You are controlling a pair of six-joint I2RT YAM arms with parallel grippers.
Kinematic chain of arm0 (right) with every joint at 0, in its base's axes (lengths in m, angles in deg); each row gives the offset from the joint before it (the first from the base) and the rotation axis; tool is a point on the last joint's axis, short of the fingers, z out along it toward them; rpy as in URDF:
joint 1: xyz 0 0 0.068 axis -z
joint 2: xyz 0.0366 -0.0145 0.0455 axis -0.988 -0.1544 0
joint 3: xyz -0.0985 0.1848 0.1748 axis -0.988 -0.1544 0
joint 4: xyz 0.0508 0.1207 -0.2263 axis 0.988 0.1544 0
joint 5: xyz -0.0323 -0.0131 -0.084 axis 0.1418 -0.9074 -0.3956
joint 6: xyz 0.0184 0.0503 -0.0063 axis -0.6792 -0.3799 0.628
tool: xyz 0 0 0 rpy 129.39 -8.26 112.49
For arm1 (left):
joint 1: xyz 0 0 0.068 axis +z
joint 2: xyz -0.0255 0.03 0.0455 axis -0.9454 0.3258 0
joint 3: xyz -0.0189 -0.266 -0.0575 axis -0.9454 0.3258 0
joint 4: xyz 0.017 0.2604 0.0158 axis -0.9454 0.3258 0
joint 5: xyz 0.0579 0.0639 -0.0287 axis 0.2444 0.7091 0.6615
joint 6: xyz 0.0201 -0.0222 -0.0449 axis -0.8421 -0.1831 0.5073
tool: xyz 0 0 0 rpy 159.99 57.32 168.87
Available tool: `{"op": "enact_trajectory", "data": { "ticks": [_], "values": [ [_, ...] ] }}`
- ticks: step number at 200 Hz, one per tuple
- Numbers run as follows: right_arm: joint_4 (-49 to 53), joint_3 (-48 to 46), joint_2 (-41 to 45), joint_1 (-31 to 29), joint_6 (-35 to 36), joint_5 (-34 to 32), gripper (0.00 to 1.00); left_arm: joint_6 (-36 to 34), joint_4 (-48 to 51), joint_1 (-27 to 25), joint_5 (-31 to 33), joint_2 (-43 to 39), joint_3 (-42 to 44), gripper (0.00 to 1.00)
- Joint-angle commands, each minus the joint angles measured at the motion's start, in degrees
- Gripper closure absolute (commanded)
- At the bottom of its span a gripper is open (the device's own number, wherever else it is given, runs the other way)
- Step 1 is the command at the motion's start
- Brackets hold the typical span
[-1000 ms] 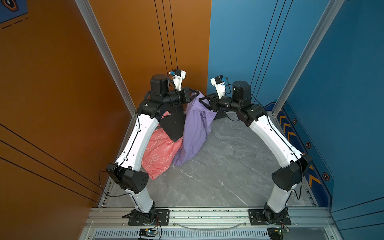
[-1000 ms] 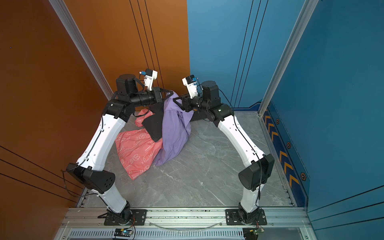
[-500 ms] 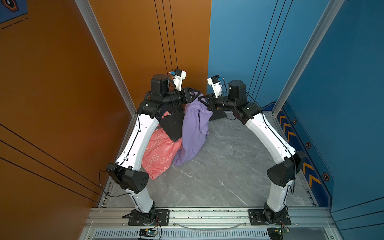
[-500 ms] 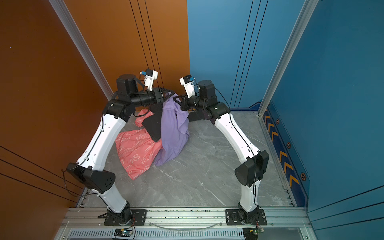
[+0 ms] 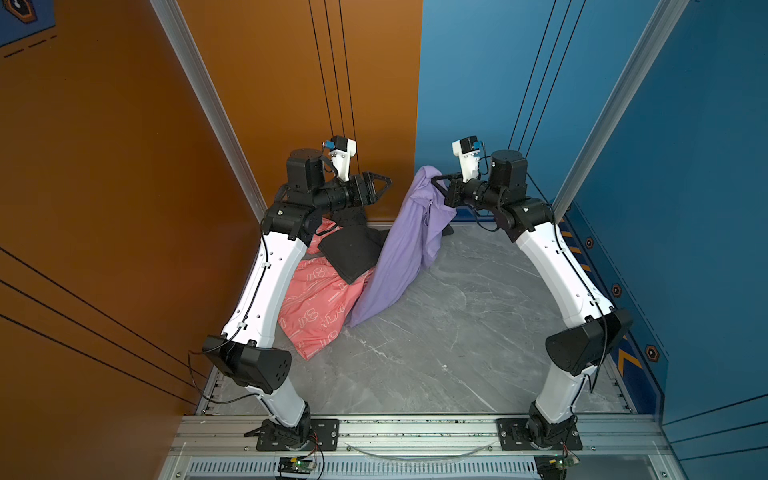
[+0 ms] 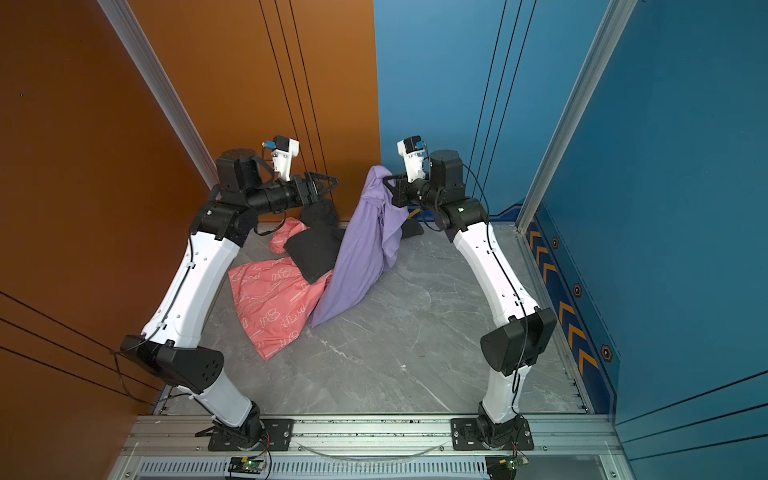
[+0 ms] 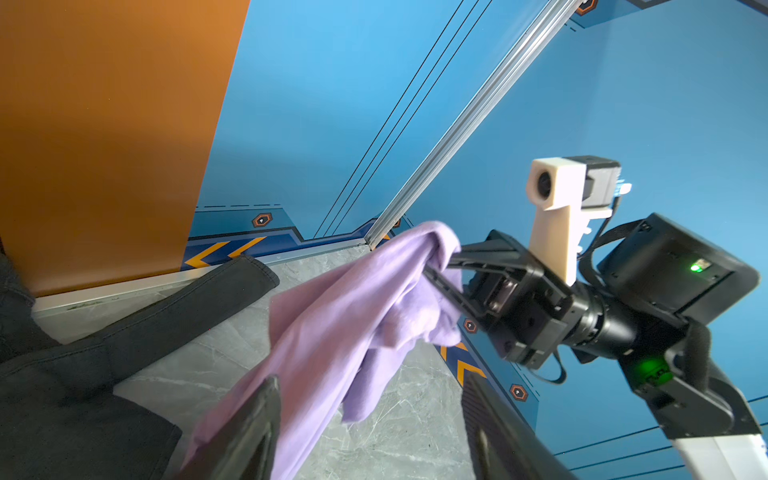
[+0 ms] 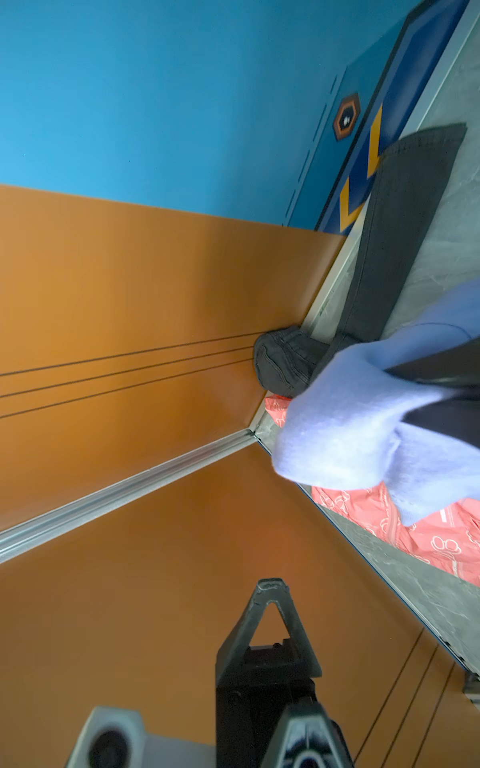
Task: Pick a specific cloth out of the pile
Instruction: 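Grasp the lavender shirt with the right gripper, release left, carry it away from the pile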
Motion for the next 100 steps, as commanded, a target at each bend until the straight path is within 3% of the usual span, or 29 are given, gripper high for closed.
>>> {"op": "enact_trajectory", "data": {
  "ticks": [1, 57, 100],
  "values": [
    [-1.27, -0.16, 4.52, 3.43, 1.28, -2.56, 1.0, -1.37, 0.3, 0.62, 1.21, -1.98, 0.98, 0.26],
    [-1.64, 0.28, 5.95, 12.64, 1.13, -5.08, 1.0, -2.24, 0.27, 1.35, 1.35, -2.96, 2.37, 0.15],
    [-5.54, 0.53, 4.58, 18.27, -5.18, -5.65, 1.0, -2.85, 0.34, 1.8, 2.9, -4.67, 4.44, 0.0]
  ]
}}
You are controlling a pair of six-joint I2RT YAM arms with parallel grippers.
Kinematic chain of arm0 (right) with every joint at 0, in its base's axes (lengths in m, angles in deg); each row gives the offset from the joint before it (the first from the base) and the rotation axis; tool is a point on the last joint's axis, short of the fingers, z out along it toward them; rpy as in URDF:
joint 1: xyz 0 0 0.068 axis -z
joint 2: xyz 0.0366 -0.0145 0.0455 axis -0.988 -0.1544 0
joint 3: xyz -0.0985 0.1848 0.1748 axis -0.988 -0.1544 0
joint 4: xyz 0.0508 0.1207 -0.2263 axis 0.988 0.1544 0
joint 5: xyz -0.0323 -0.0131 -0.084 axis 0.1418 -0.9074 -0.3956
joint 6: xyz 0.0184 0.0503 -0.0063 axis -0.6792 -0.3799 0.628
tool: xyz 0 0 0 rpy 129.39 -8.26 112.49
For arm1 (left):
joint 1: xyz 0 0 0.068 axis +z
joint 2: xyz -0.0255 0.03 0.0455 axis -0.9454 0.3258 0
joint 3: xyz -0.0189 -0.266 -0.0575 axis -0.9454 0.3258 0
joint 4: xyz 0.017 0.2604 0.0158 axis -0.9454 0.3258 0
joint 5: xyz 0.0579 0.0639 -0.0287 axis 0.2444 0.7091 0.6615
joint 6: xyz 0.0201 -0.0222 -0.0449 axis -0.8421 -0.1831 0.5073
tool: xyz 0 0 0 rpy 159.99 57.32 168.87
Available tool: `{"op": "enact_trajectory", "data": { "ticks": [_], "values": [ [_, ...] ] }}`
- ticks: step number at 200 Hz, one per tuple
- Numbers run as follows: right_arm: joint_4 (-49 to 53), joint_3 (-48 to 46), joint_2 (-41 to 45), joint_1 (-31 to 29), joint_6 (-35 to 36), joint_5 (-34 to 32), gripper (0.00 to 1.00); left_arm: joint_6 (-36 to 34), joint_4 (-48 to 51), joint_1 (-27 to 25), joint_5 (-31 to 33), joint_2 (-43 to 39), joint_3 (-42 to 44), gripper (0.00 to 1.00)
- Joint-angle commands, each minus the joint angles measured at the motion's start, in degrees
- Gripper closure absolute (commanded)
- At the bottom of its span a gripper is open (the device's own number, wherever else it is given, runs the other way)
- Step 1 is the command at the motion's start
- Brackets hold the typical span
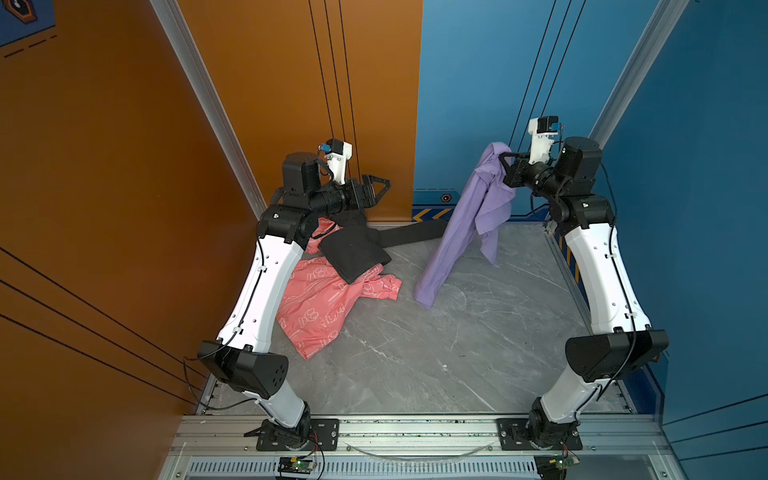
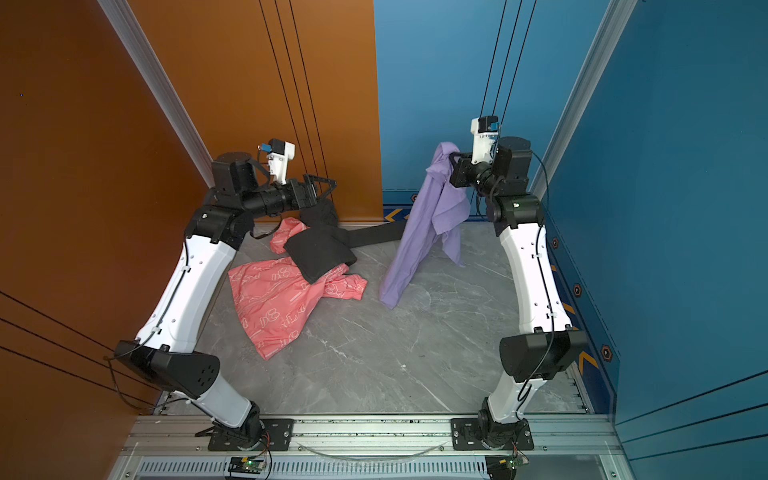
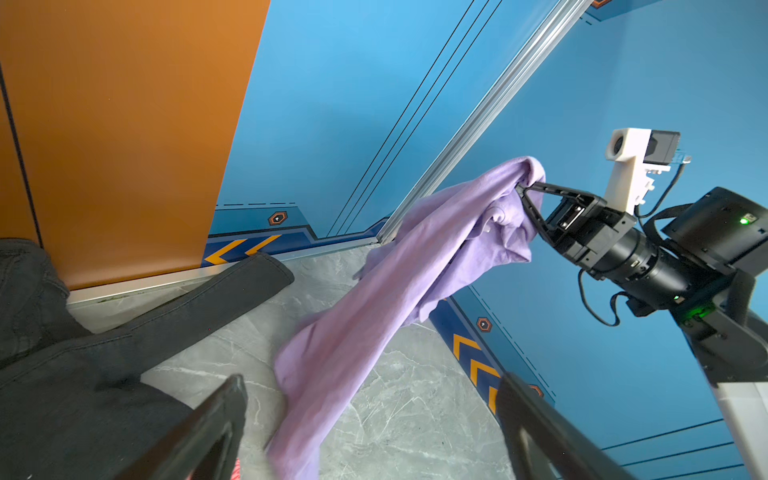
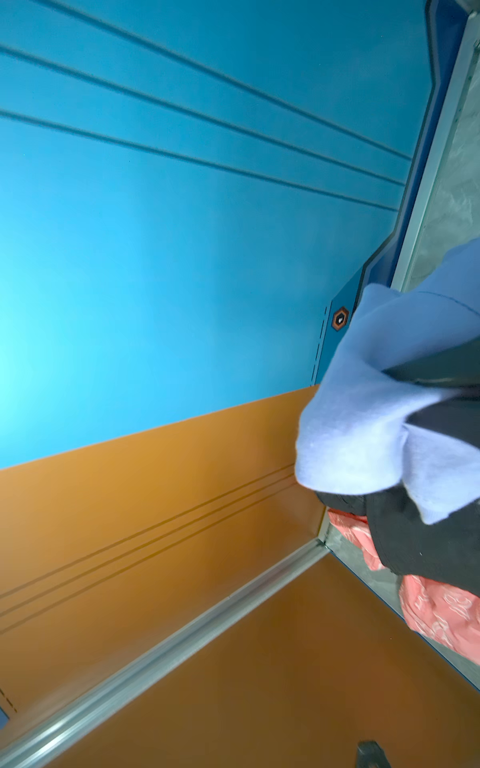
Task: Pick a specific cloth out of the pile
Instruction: 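Grasp the lavender shirt with the right gripper, release left, carry it away from the pile, then lower the lavender shirt onto the floor with the right gripper and open it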
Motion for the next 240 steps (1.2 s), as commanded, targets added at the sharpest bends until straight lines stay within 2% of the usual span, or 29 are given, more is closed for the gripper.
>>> {"op": "enact_trajectory", "data": {
  "ticks": [1, 46, 115, 155, 186, 240],
  "values": [
    [-5.46, 0.58, -0.11, 2.0, -4.15, -1.39, 1.0, -1.15, 0.1, 0.6, 1.88, -2.37, 1.31, 0.0],
    [-5.72, 5.99, -6.12, 4.07, -6.62, 0.62, 1.0, -1.24, 0.09, 1.05, 2.7, -3.19, 2.24, 0.02],
    [-5.74, 22.5, -17.77, 10.23, -9.87, 1.32, 1.0, -1.77, 0.08, 1.16, 3.85, -3.73, 2.53, 0.02],
    [-5.85, 22.97, -17.77, 12.28, -8.05, 0.98, 1.0, -1.68, 0.05, 1.19, 4.03, -3.67, 2.61, 0.02],
    [-3.59, 16.93, -15.86, 12.86, -5.71, 1.93, 1.0, -1.59, 0.05, 1.07, 4.24, -3.5, 2.6, 0.02],
    [-3.6, -9.76, -8.91, 12.54, -3.52, -0.45, 1.0, -1.5, 0.06, 0.65, 5.0, -3.95, 3.37, 0.02]
  ]
}}
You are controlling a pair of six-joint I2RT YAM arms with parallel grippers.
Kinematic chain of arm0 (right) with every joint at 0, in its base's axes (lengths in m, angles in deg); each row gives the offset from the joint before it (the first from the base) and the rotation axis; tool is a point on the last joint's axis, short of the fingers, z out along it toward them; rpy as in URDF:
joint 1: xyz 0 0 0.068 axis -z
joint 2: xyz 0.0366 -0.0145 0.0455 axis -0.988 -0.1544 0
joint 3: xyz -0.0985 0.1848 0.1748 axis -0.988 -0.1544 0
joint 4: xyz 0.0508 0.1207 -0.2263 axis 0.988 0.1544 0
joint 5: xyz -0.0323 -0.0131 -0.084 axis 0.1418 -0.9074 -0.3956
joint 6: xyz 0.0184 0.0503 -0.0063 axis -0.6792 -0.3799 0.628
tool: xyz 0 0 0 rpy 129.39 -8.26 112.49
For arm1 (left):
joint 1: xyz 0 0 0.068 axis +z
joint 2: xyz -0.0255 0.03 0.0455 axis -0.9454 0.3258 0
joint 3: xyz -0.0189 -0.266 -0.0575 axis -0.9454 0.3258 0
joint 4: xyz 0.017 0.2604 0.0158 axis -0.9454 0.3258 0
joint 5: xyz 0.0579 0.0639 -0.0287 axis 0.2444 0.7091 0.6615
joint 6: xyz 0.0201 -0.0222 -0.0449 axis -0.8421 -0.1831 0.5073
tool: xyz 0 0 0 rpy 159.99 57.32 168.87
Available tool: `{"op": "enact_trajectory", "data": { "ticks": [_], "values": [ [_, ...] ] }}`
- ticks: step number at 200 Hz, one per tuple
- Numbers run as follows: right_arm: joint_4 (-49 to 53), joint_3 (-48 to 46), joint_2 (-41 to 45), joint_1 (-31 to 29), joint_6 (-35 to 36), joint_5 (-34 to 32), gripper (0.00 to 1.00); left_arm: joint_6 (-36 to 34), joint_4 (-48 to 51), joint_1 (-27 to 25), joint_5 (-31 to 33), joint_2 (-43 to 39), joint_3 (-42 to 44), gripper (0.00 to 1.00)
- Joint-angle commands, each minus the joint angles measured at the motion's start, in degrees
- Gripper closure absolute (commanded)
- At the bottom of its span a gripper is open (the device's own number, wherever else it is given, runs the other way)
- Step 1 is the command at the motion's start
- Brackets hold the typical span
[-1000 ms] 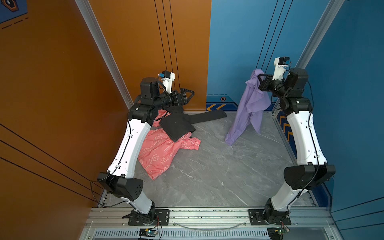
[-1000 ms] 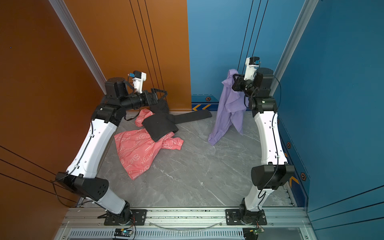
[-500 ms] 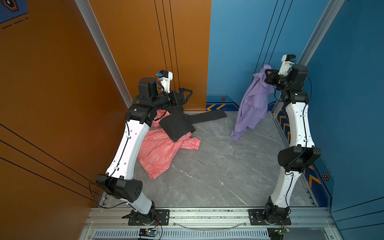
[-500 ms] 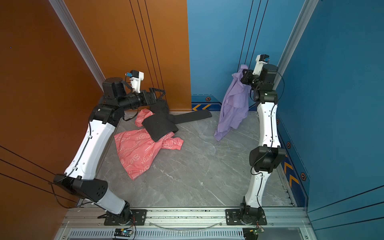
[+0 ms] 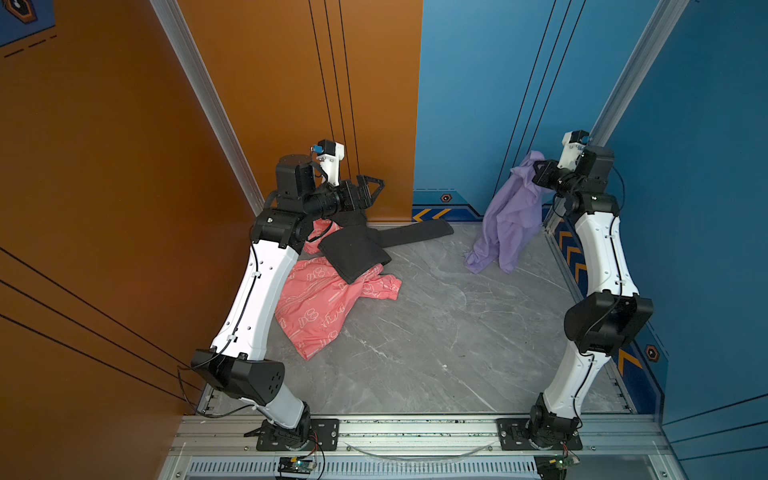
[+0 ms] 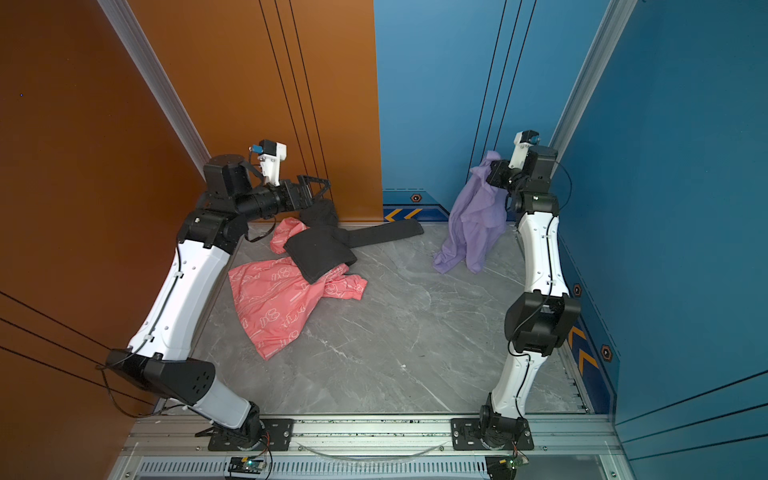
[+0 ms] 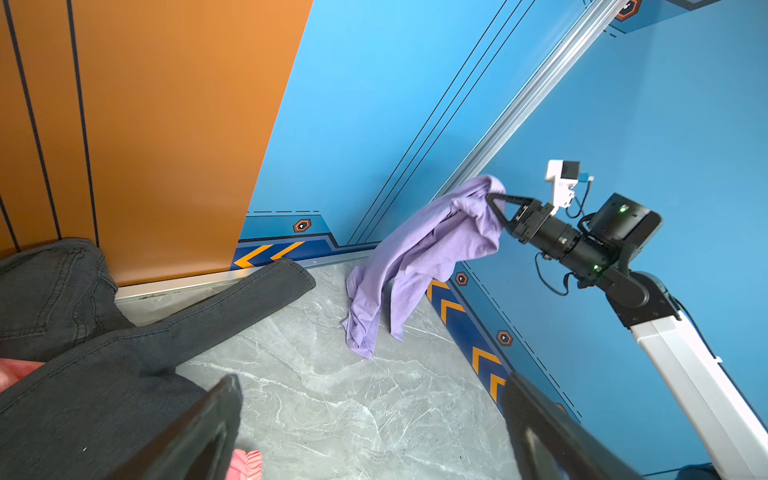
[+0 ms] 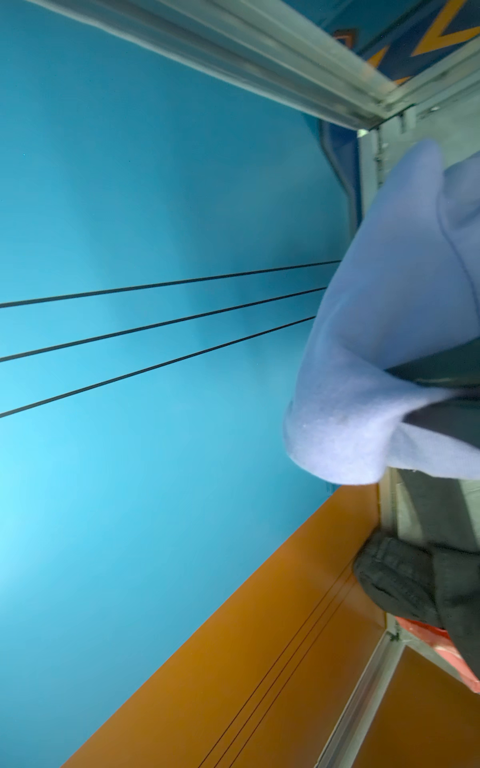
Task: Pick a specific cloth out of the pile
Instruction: 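Lower the lavender shirt onto the floor with the right gripper and open it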
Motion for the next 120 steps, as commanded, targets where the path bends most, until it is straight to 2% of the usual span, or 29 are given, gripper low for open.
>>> {"op": "enact_trajectory", "data": {
  "ticks": [1, 23, 46, 59, 79, 120],
  "values": [
    [-0.26, -9.12, 3.52, -0.12, 1.88, -0.87, 1.0, -1.05, 0.05, -0.04, 1.37, -1.77, 1.55, 0.02],
    [-0.16, -19.5, 6.24, -0.52, 1.53, -3.33, 0.99, -1.05, 0.01, -0.18, 1.87, -2.64, 2.68, 0.02],
    [2.68, -27.78, 8.58, -1.35, 0.89, -8.33, 0.86, -1.13, 0.09, -0.35, 2.39, -3.49, 3.76, 0.02],
    [5.07, -31.51, 9.68, -1.86, -0.66, -11.65, 0.66, -1.07, 0.08, -0.47, 2.68, -3.75, 4.05, 0.02],
    [5.36, -37.37, 12.3, -0.53, -8.7, -12.96, 0.34, -1.13, 0.05, -0.57, 3.38, -4.02, 4.29, 0.02],
    [5.37, -36.29, 17.35, -0.71, -10.21, -18.24, 0.01, -1.22, 0.01, -0.97, 4.03, -3.87, 4.54, 0.02]
  ]
}}
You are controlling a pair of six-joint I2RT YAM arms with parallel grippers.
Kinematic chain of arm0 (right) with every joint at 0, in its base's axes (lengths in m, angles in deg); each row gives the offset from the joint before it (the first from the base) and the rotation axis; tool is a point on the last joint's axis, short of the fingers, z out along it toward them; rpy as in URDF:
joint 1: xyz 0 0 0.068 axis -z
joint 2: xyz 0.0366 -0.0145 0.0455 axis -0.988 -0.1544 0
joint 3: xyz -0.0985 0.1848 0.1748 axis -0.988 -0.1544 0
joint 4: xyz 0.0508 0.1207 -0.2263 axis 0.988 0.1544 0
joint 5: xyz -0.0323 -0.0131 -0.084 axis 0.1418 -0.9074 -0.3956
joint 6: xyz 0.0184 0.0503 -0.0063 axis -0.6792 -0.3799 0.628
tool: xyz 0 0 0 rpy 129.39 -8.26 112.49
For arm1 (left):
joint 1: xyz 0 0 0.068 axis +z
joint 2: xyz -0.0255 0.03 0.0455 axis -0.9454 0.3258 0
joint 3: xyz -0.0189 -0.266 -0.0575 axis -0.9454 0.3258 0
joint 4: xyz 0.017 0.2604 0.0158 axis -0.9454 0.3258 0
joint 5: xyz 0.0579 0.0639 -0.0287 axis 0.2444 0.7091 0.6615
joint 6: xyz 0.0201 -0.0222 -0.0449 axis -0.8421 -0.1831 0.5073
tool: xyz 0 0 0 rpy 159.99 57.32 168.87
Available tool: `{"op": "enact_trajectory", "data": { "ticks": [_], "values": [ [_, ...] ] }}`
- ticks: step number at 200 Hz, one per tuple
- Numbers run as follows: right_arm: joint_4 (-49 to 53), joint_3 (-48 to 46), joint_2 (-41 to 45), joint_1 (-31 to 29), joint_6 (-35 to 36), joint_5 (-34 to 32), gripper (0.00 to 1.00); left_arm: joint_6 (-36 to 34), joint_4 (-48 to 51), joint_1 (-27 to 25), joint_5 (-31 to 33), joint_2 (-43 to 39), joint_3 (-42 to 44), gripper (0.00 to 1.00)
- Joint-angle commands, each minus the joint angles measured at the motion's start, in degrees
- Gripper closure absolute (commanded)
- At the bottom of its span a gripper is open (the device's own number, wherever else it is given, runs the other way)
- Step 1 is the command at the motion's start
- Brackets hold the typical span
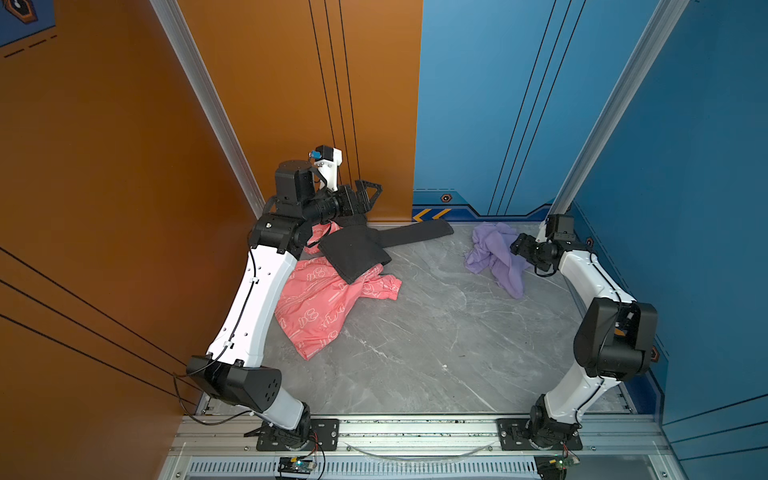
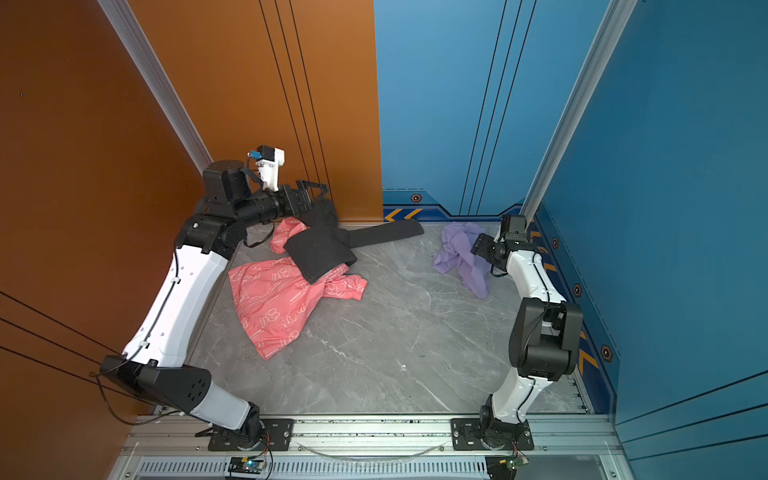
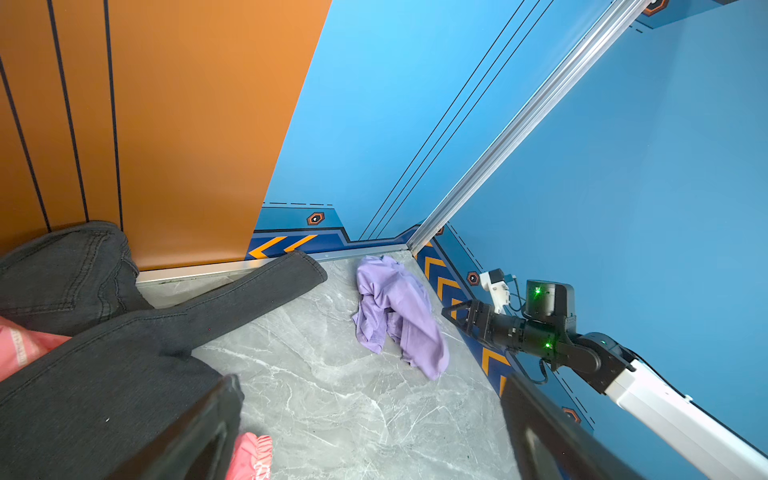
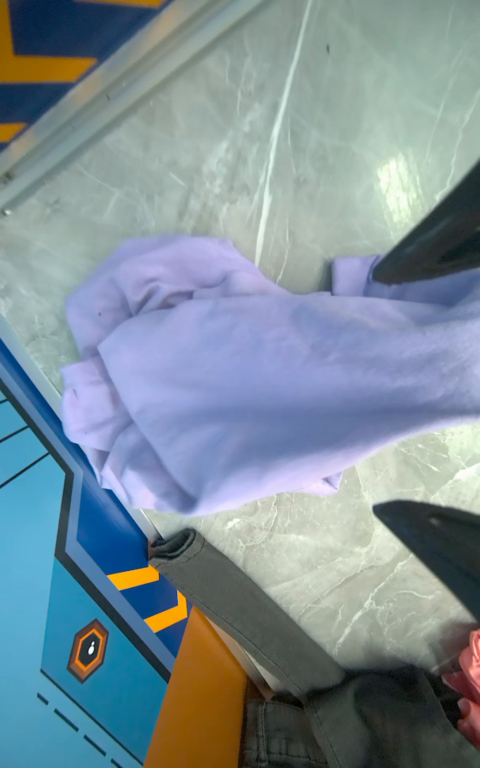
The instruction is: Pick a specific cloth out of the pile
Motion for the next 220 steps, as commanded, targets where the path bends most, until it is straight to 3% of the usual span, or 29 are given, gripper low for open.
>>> {"op": "enact_trajectory", "data": {
  "ticks": [1, 17, 58, 104, 186, 220],
  "values": [
    [-0.38, 2.5, 4.73, 0.01, -2.34, -5.8, 0.01, -1.22, 0.01, -0.52, 1.53, -1.35, 0.92, 0.02],
    [-0.99, 5.12, 4.86, -0.22, -1.48, -6.48, 0.0, -1.33, 0.01, -0.87, 1.68, -1.06, 0.67, 0.02],
    [-1.49, 11.89, -0.49, -3.12, 0.54, 0.81, 0.0, -1.79, -0.05, -1.24, 2.77, -1.11, 0.73, 0.02],
    [2.76, 14.18, -8.66, -7.7, 0.04, 3.95, 0.0, -3.41, 0.02, -1.08, 6.49, -3.76, 4.09, 0.02],
    [3.92, 3.01, -14.76, -7.67, -7.94, 5.27, 0.0, -7.02, -0.01, -0.71, 21.88, -10.84, 16.59, 0.02],
    [3.92, 0.05, -16.25, -6.66, -10.04, 9.98, 0.0, -7.02, -3.19, -0.01, 26.94, -13.79, 24.63, 0.02]
  ]
}}
